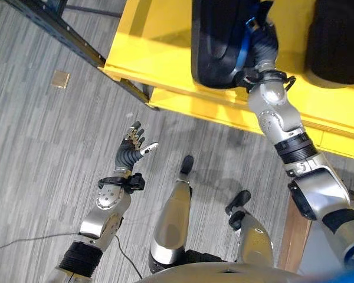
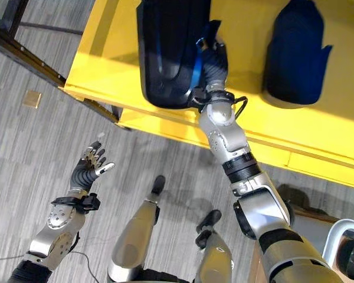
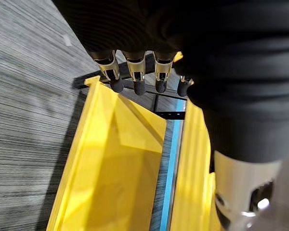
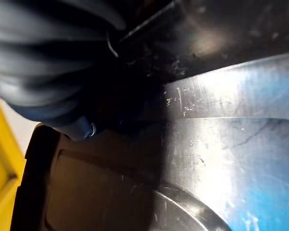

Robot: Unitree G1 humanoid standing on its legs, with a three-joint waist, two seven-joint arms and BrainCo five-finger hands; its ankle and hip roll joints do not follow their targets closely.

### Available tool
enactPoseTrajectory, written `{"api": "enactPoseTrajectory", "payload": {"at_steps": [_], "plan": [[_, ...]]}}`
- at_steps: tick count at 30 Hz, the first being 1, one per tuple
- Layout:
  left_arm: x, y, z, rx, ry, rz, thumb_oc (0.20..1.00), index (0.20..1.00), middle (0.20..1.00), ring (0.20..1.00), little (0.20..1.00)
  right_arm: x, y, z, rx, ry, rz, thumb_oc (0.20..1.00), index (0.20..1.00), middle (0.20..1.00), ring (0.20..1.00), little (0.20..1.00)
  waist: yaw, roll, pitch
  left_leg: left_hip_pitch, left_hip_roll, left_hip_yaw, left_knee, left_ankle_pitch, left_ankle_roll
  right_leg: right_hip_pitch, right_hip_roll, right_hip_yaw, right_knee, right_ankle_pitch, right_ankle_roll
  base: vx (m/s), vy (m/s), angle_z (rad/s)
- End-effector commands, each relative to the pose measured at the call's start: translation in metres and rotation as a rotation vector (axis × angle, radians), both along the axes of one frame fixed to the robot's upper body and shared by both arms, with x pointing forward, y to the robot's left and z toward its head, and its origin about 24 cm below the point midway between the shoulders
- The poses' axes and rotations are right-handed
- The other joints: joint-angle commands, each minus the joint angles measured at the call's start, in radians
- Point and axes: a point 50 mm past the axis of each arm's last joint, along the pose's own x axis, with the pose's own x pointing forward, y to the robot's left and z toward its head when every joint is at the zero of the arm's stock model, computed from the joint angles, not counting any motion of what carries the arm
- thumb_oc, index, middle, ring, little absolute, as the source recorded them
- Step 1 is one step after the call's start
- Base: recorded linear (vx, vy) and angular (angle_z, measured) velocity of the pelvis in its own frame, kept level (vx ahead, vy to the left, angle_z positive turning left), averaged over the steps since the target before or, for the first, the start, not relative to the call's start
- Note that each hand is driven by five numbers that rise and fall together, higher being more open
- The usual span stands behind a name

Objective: Move parts from the plastic box to the shelf.

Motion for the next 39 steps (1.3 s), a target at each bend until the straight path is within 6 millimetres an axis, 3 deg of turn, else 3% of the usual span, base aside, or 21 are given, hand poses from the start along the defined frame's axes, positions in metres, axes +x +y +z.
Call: {"api": "enactPoseTrajectory", "payload": {"at_steps": [1,8,16,32,39], "plan": [[-0.007,-0.003,0.021,-0.014,-0.115,-0.055,1.000,1.000,1.000,1.000,1.000,-0.015,-0.005,0.046,0.060,-0.219,-0.009,0.200,0.200,0.200,0.200,0.200,-0.010,-0.016,-0.061,-0.018,0.016,0.075,0.024,-0.048,0.012,-0.017,-0.013,0.087,0.091,-0.044,0.002,-0.04,0.030,0.05],[-0.004,-0.014,0.021,-0.017,-0.117,-0.120,1.000,1.000,1.000,1.000,1.000,-0.001,-0.036,0.081,-0.046,-0.233,-0.208,0.200,0.200,0.200,0.200,0.200,-0.006,0.015,-0.035,-0.098,-0.001,0.065,0.074,-0.056,0.021,-0.096,-0.034,0.101,0.158,-0.067,-0.006,-0.02,0.031,0.05],[0.001,-0.020,0.025,-0.026,-0.138,-0.145,1.000,1.000,1.000,1.000,1.000,0.009,-0.056,0.102,-0.134,-0.204,-0.333,0.200,0.200,0.200,0.200,0.200,-0.017,0.018,-0.031,-0.126,-0.008,0.066,0.079,-0.056,0.023,-0.131,-0.036,0.105,0.172,-0.071,-0.007,0.00,0.009,0.02],[0.006,-0.025,0.033,-0.046,-0.173,-0.167,1.000,1.000,1.000,1.000,1.000,0.023,-0.069,0.109,-0.199,-0.114,-0.386,0.200,0.200,0.200,0.200,0.200,-0.026,0.016,-0.030,-0.137,-0.008,0.062,0.067,-0.048,0.020,-0.146,-0.027,0.103,0.170,-0.073,-0.007,0.00,0.000,0.00],[0.007,-0.025,0.033,-0.051,-0.174,-0.167,1.000,1.000,1.000,1.000,1.000,0.026,-0.078,0.108,-0.127,-0.069,-0.395,0.200,0.200,0.200,0.200,0.200,-0.023,0.019,-0.029,-0.143,-0.013,0.058,0.066,-0.046,0.020,-0.148,-0.027,0.102,0.173,-0.076,-0.007,0.00,0.000,0.00]]}}
